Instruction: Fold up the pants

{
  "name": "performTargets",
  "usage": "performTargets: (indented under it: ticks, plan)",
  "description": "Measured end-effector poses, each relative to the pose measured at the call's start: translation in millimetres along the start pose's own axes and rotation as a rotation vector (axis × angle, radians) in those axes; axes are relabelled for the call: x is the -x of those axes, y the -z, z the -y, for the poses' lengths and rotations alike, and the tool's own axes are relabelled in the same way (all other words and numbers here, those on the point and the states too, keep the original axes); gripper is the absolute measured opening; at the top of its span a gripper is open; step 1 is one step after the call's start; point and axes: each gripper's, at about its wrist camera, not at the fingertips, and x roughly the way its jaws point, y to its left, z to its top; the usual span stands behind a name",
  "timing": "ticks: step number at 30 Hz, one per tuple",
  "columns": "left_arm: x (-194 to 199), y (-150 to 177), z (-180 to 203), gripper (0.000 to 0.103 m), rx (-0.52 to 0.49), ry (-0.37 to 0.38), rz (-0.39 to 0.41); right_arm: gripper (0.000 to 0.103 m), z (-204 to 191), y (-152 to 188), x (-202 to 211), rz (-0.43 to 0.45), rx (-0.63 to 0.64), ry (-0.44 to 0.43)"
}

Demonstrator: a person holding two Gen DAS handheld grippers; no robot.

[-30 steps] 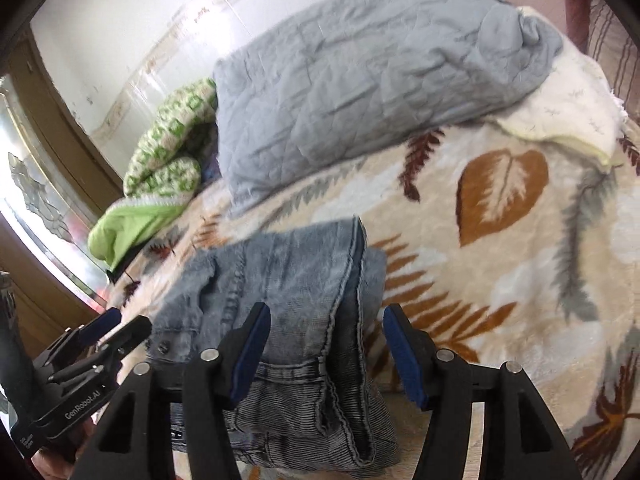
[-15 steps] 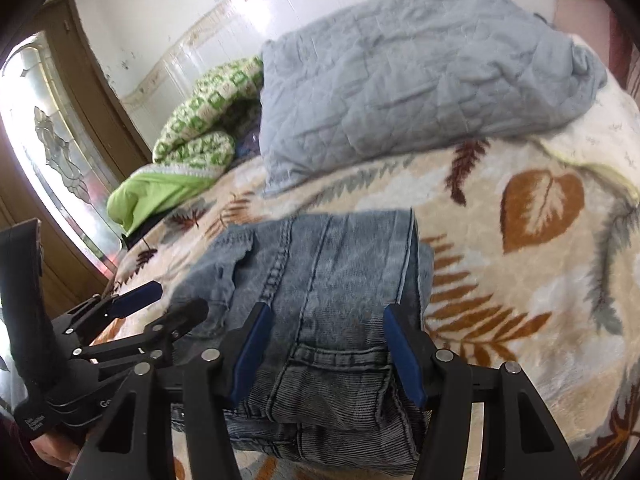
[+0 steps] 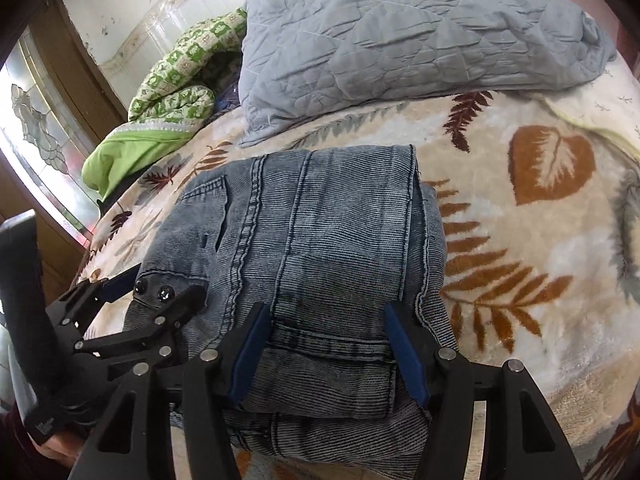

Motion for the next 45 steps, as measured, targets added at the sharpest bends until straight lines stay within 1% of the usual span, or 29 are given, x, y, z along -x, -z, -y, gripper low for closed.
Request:
performTargets:
  ticks: [2,4,8,11,15,18,20,24,25,26,28,31,32,34,35,36,38,42,44,45]
  plan:
    - [12.6,0.4,-4.0,0.077,0.024,-0.003,0.011,0.063,2.7,-1.2,8.1,0.017,-0.025,-0.018]
    - [29.4,2.8,-5.3,0.077,0.022,-0.039,0.049,0.063,3.5,-2.9,17.8,0.044,-0.037,-0.029]
    - [65.1,6.8,-10.1,0.081,0.046,-0.068,0.11,0.063,-0.4,-3.1,49.9,0.148,-0.034,-0.05]
    - [97.2,10.2,-17.5,0.081,0.088,-0.062,0.146,0.063,-5.7,1.2,75.7,0.22,-0.026,-0.063]
    - [140.8,16.2,-22.2,0.082,0.112,-0.078,0.213,0.063,-14.0,13.0,111.6,0.311,-0.003,-0.042]
    - [172.2,22.2,-23.7,0.083,0.115,-0.088,0.262,0.067,-21.1,24.8,137.2,0.367,0.019,-0.025]
    - [190.3,26.8,-27.1,0.09,0.122,-0.085,0.286,0.068,-27.2,33.6,155.4,0.417,0.037,-0.005]
    - [223.2,38.0,-30.5,0.092,0.129,-0.087,0.33,0.073,-46.1,51.5,185.6,0.501,0.094,0.07]
    - [228.3,39.8,-30.6,0.096,0.125,-0.087,0.334,0.075,-48.8,56.7,192.0,0.516,0.101,0.08]
    - [234.0,42.3,-31.1,0.1,0.122,-0.088,0.34,0.076,-51.2,64.4,199.6,0.533,0.099,0.086]
    - [243.9,47.7,-32.0,0.1,0.124,-0.09,0.357,0.08,-50.8,75.1,210.5,0.557,0.077,0.081]
    - [253.9,54.6,-32.7,0.1,0.129,-0.079,0.363,0.083,-50.5,90.8,228.1,0.602,0.048,0.088]
    - [255.9,56.4,-32.7,0.1,0.129,-0.076,0.358,0.087,-50.9,95.1,233.6,0.619,0.042,0.092]
    - [260.4,60.9,-32.1,0.1,0.123,-0.072,0.361,0.099,-51.8,101.5,241.0,0.65,0.033,0.099]
    - [262.2,63.0,-31.6,0.1,0.122,-0.072,0.366,0.102,-52.3,104.4,243.1,0.666,0.03,0.106]
    - [264.2,64.9,-31.6,0.1,0.123,-0.073,0.374,0.103,-53.7,106.5,243.2,0.674,0.038,0.116]
    - [268.1,68.1,-31.3,0.1,0.126,-0.072,0.389,0.103,-58.8,107.2,238.1,0.662,0.083,0.142]
    - [270.3,70.3,-28.4,0.1,0.112,-0.069,0.396,0.103,-63.9,105.3,215.9,0.569,0.132,0.161]
    - [270.4,71.3,-27.8,0.1,0.108,-0.076,0.4,0.103,-63.7,105.6,208.8,0.541,0.131,0.155]
    - [270.4,71.9,-28.0,0.1,0.109,-0.075,0.402,0.103,-63.8,106.6,207.8,0.542,0.133,0.153]
